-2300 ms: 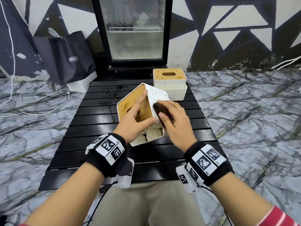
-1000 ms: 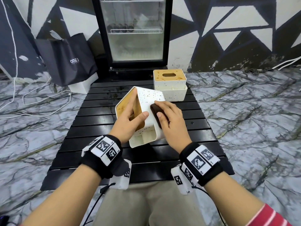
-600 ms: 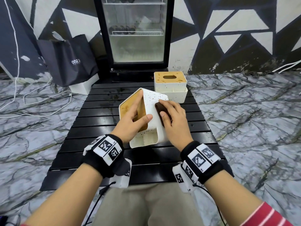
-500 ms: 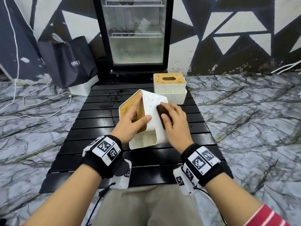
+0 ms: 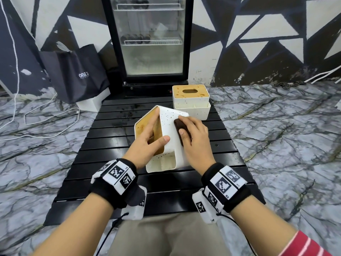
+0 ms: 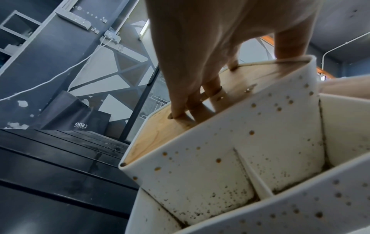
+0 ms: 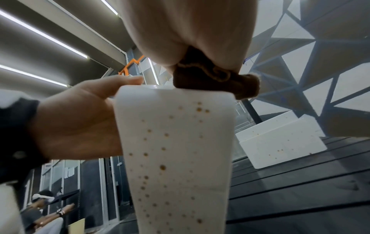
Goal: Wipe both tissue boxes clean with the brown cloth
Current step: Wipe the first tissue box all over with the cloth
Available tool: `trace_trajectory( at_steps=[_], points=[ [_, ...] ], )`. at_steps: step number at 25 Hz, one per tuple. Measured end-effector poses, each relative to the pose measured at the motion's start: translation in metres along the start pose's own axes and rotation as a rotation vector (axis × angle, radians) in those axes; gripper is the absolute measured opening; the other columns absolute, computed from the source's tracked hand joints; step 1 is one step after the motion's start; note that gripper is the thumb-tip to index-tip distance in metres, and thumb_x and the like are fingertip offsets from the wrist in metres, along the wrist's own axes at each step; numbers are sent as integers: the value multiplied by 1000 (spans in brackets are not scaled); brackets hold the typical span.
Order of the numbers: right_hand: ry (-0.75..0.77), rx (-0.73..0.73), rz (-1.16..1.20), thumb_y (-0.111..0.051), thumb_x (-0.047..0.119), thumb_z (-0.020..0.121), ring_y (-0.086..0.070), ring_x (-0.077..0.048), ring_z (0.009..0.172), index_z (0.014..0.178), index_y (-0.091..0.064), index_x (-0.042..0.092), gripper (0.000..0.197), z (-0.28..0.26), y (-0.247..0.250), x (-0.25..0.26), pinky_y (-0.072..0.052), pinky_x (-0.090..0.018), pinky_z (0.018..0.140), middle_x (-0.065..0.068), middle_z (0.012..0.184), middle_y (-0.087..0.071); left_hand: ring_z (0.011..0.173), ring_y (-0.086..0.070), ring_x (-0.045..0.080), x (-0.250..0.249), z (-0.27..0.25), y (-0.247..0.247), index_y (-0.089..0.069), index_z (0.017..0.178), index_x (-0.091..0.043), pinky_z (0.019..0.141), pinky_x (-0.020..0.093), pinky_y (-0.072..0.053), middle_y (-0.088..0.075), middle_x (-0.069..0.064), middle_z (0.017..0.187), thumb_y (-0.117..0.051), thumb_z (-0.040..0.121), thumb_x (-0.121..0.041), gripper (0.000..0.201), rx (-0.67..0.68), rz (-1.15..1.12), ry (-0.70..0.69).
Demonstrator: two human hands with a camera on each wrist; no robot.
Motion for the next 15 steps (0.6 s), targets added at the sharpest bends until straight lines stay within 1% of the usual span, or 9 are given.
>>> trace_trajectory(
  at_steps=[2, 4, 7, 10, 12, 13, 14, 15],
  points=[
    [43, -9, -2, -37, 26, 88, -38, -23, 116, 129, -49, 18, 43, 8, 0, 4, -23, -24, 99, -5, 125, -48, 134, -39, 15, -1, 0, -4, -18, 137, -61, 112, 44, -33, -39, -10, 147, -63, 71, -53, 81, 14, 26, -12],
    [46, 6, -10, -38, 25, 90, -39, -24, 117, 130, -48, 19, 41, 20, 3, 2, -22, -22, 98, -5, 125, -49, 135, -39, 14, -3, 0, -5, -19, 138, -59, 113, 43, -32, -39, -13, 147, -63, 72, -52, 80, 18, 33, -24],
    [18, -6, -7, -40, 22, 93, -39, -24, 116, 131, -47, 21, 38, 22, 5, -3, -20, -17, 95, -4, 125, -48, 132, -42, 14, -3, -1, -5, -19, 139, -58, 111, 41, -36, -43, -9, 144, -63, 71, -52, 81, 13, 47, -18],
    [44, -2, -11, -37, 27, 90, -38, -21, 114, 131, -47, 21, 43, 17, 3, 3, -20, -17, 94, -3, 125, -48, 129, -45, 13, -5, -3, -7, -19, 137, -61, 106, 33, -41, -47, -6, 141, -60, 69, -55, 80, 3, 70, -15],
    [70, 42, 3, -37, 28, 90, -38, -21, 117, 131, -46, 22, 43, 23, 3, 4, -22, -19, 97, -2, 126, -47, 126, -47, 17, -6, -4, -7, -18, 136, -62, 99, 25, -44, -49, -1, 139, -60, 68, -56, 80, -3, 77, -7],
    [74, 54, 12, -37, 29, 90, -38, -21, 118, 131, -46, 23, 42, 27, 3, 4, -24, -23, 100, -1, 127, -47, 126, -48, 19, -5, -3, -6, -18, 137, -62, 96, 23, -45, -49, 1, 139, -59, 68, -56, 81, -2, 77, -5],
    [72, 56, 17, -36, 30, 90, -39, -22, 119, 131, -46, 23, 43, 29, 4, 2, -27, -27, 103, -1, 126, -48, 126, -48, 20, -5, -3, -5, -17, 137, -62, 96, 23, -45, -49, 2, 139, -60, 68, -57, 81, -2, 77, -3],
    [66, 51, 20, -36, 30, 90, -39, -23, 120, 131, -46, 23, 43, 30, 5, 1, -28, -31, 104, -1, 126, -48, 126, -48, 19, -4, -3, -4, -17, 137, -62, 98, 25, -44, -50, 3, 138, -60, 68, -57, 81, -2, 79, -1]
  ],
)
Point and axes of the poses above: each hand's wrist, its own z-axis towards the middle knuckle, its own y-axis out of the back of the hand, x = y × z, the point moved 2 cm from there along z, towards the middle knuckle
